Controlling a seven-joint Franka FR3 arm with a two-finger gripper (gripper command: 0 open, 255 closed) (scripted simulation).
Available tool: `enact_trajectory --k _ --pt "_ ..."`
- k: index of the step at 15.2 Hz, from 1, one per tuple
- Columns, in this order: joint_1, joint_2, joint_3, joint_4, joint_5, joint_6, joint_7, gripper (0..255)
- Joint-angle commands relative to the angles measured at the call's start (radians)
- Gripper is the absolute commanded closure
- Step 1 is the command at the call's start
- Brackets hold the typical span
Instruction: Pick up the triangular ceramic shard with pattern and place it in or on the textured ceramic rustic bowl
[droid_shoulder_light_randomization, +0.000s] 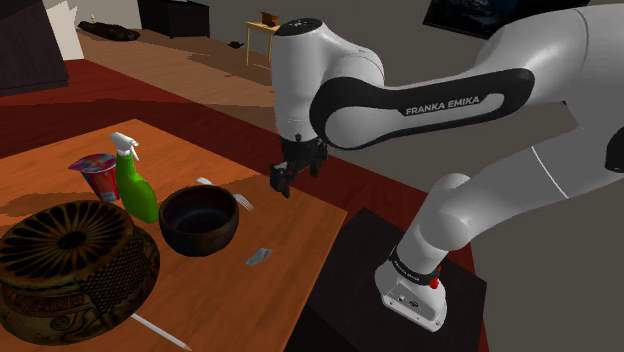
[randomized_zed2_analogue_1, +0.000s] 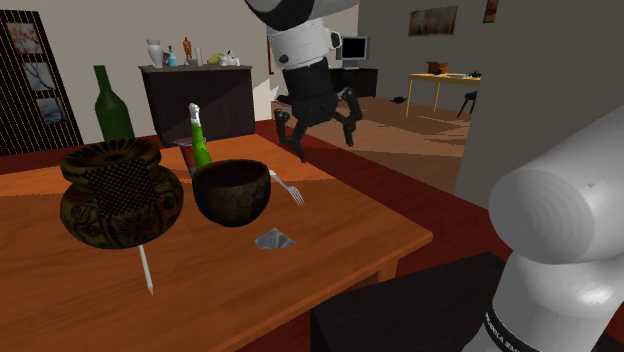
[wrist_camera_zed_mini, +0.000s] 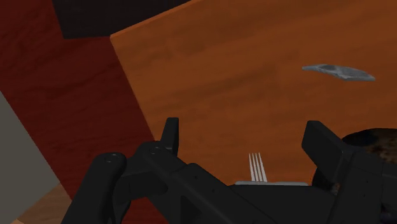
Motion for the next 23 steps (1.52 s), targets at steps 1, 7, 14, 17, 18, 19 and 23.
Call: enact_trajectory --k 1,7,14,17,18,19,23 --pt "-0.014 0.074 0.074 0.035 -0.02 0.013 0.083 0" --pt "-0.081 0.375 0.298 0.171 -0.18 0.028 0.376 0" --pt "0.024 0.836 0.358 0.383 -0.499 -0.081 0.75 0" --pt "0.02 0.836 0.347 0.346 -0.508 -0.042 0.755 0" --pt "0.017 0.837 0.345 0.334 -0.512 -0.03 0.757 0" --pt "0.015 0.839 0.342 0.323 -0.516 -0.018 0.759 0" --pt "0.01 0.844 0.335 0.294 -0.528 0.013 0.766 0"
